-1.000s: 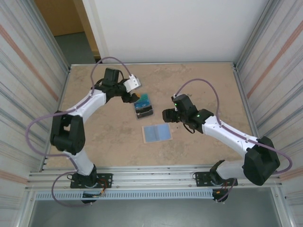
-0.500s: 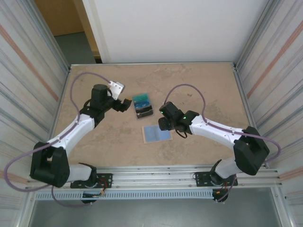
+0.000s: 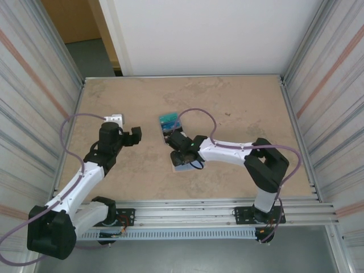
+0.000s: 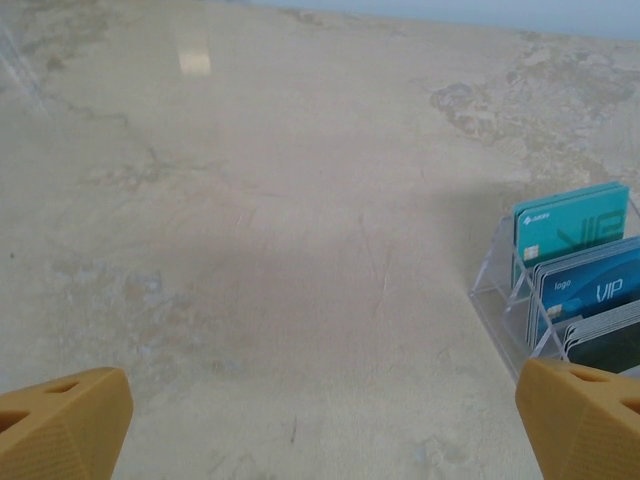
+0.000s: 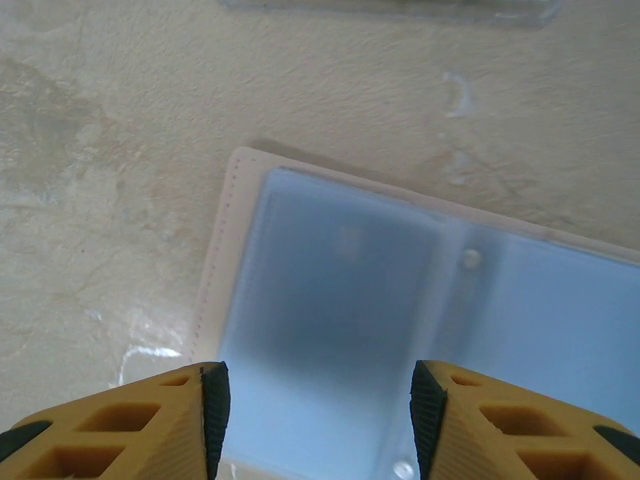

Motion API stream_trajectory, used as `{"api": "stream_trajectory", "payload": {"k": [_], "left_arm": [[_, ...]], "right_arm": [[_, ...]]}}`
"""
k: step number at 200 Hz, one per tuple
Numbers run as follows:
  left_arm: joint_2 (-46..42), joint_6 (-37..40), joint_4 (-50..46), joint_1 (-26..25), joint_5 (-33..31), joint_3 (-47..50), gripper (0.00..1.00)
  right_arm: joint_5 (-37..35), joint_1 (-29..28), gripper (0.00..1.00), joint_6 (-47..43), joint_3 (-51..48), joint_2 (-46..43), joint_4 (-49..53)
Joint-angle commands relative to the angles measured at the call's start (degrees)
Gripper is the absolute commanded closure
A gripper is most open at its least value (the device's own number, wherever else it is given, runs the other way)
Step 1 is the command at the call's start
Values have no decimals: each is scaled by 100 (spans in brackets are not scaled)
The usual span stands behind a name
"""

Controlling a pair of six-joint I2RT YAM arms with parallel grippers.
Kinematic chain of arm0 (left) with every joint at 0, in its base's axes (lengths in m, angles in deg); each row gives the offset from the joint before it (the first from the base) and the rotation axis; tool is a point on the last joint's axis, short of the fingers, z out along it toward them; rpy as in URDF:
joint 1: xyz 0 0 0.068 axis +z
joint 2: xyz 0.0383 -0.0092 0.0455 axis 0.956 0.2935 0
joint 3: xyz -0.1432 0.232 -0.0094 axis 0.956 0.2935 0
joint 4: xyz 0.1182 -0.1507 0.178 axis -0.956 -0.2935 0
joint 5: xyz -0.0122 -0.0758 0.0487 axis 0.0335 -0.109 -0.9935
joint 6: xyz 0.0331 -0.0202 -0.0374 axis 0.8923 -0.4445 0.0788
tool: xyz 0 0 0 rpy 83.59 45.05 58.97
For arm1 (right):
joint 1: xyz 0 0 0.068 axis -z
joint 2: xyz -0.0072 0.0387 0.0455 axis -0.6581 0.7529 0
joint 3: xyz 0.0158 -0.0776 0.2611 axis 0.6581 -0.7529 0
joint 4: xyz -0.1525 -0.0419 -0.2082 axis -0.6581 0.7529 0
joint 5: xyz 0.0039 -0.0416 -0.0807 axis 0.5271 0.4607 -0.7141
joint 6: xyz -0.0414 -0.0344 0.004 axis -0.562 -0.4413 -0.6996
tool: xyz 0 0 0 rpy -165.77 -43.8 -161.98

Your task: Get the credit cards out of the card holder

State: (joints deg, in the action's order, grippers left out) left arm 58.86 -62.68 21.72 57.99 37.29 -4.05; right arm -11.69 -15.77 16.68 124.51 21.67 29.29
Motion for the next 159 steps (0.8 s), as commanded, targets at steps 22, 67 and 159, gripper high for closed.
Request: {"api": "stream_trajectory", "payload": {"k": [22, 67, 159], "left_arm": [[-13, -398, -233, 53, -108, 125, 2], [-52, -461, -188, 54, -37, 202, 1], [-70, -484, -163, 63, 88, 128, 1]], "right_arm": [[70, -73, 42, 314, 490, 524, 310], [111, -117, 38, 390, 491, 680, 399], [-66, -170, 49, 383, 342, 842, 650]]}}
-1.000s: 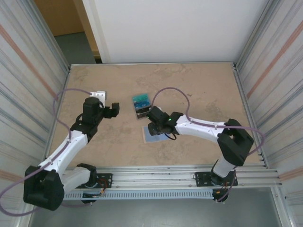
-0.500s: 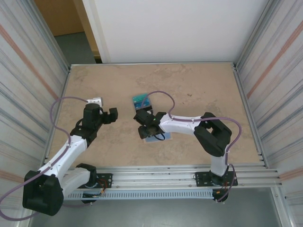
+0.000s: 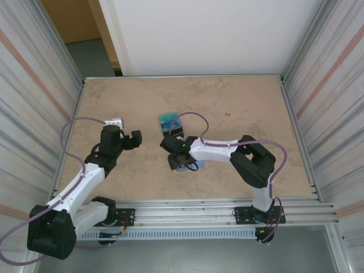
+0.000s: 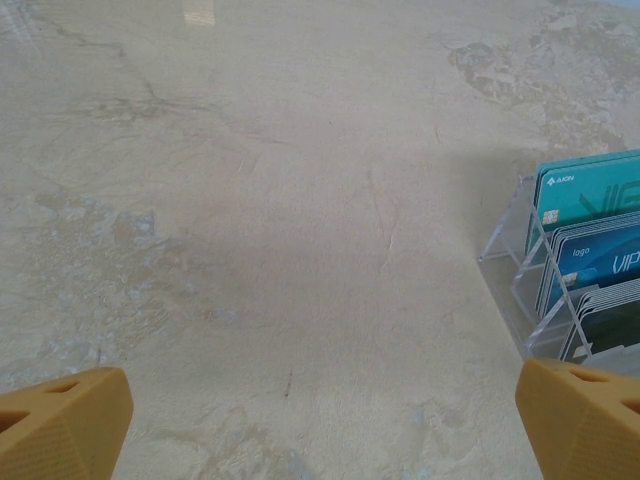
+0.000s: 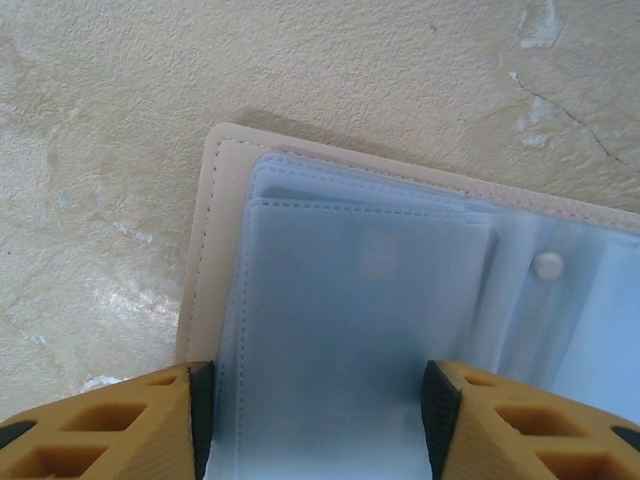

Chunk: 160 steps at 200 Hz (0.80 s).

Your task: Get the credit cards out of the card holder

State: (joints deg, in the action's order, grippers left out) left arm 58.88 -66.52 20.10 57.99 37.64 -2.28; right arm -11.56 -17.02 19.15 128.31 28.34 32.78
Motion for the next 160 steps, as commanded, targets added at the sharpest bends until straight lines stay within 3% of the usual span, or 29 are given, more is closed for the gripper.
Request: {"api": "stream_trajectory", "payload": {"k": [1, 32, 66, 160], "left_arm": [[-74, -95, -6, 63, 58, -47, 1], [-127, -68, -53, 67, 80, -78, 1], [-195, 18, -132, 69, 115, -151, 1], [-349, 106, -228, 65, 221, -263, 1]], "right_arm": [[-79, -45, 50, 136, -41, 166, 296], [72, -23, 57, 108, -70, -9, 140], [427, 90, 57, 66, -138, -227, -109], [237, 201, 49, 2, -251, -395, 57]]}}
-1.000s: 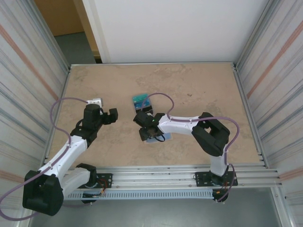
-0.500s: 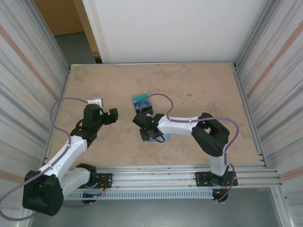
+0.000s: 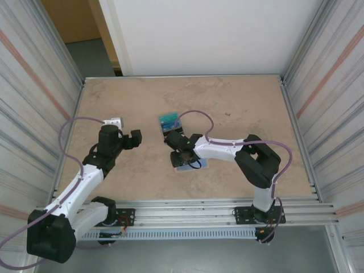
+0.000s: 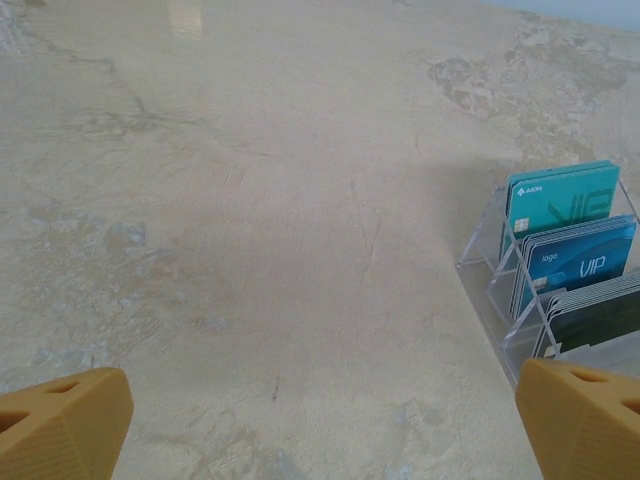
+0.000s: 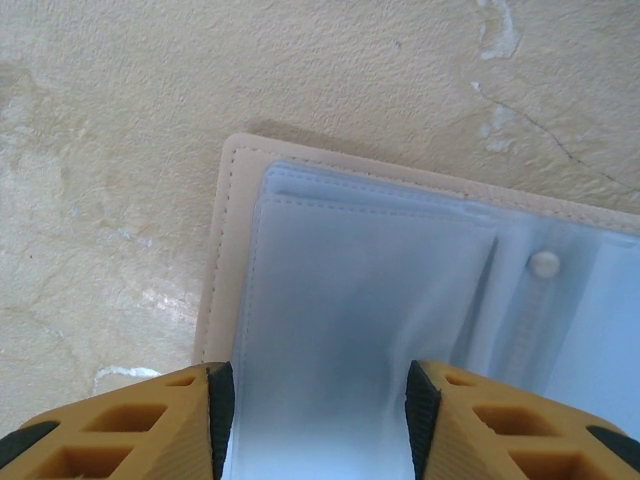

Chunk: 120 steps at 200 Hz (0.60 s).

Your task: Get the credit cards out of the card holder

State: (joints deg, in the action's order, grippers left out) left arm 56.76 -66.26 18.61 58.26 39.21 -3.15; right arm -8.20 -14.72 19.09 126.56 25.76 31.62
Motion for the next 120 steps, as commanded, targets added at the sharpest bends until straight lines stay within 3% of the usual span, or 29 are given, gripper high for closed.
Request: {"api": "stream_trajectory", "payload": {"k": [1, 76, 120], "left_arm": [[-146, 86, -85, 41, 63, -181, 1], [-141, 68, -80, 38, 131, -204, 1], [-172, 9, -55, 43, 177, -187, 1]], "right_arm": [[-104, -33, 49, 10, -78, -134, 171], [-125, -205, 44, -6, -78, 111, 330], [-213, -161, 54, -28, -153, 222, 340]]}}
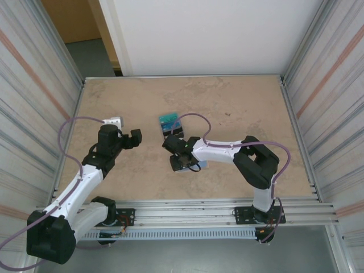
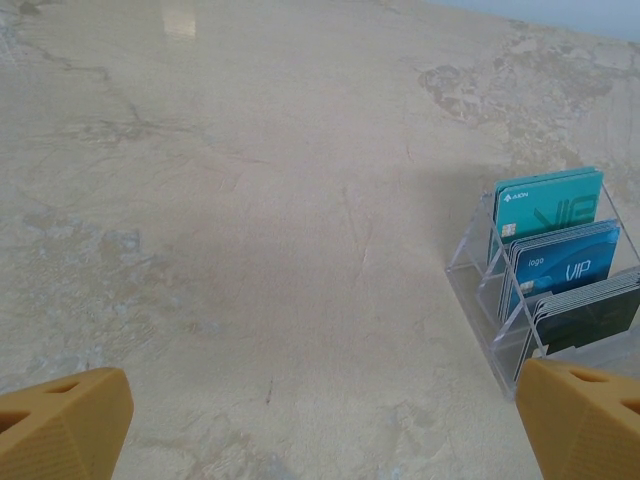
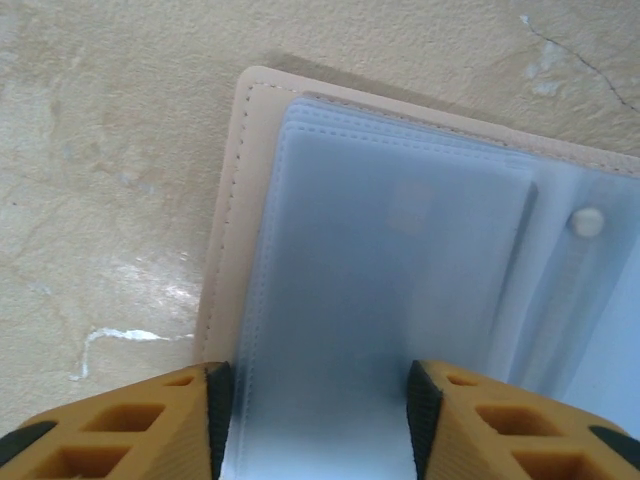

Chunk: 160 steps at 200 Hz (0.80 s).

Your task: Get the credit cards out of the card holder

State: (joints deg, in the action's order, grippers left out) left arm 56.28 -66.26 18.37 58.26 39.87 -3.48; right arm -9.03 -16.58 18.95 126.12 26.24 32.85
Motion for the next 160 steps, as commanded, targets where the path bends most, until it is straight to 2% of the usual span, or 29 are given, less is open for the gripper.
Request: {"api": "stream_trajectory", "payload": {"k": [1, 48, 124, 136, 160], "left_arm": [[-124, 7, -31, 43, 112, -150, 1], [-233, 32, -85, 38, 262, -181, 1], [-361, 33, -142, 35, 313, -187, 1], [-362, 41, -162, 34, 321, -207, 1], [-387, 41, -207, 34, 341, -234, 1]], "right_arm": [[-130, 25, 55, -17, -113, 177, 216], [-158, 77, 73, -86, -88, 148, 193], [-558, 112, 85, -123, -82, -327, 287], [-548, 122, 88, -167, -80, -409, 270], [-370, 131, 90, -189, -23, -535, 218]]}}
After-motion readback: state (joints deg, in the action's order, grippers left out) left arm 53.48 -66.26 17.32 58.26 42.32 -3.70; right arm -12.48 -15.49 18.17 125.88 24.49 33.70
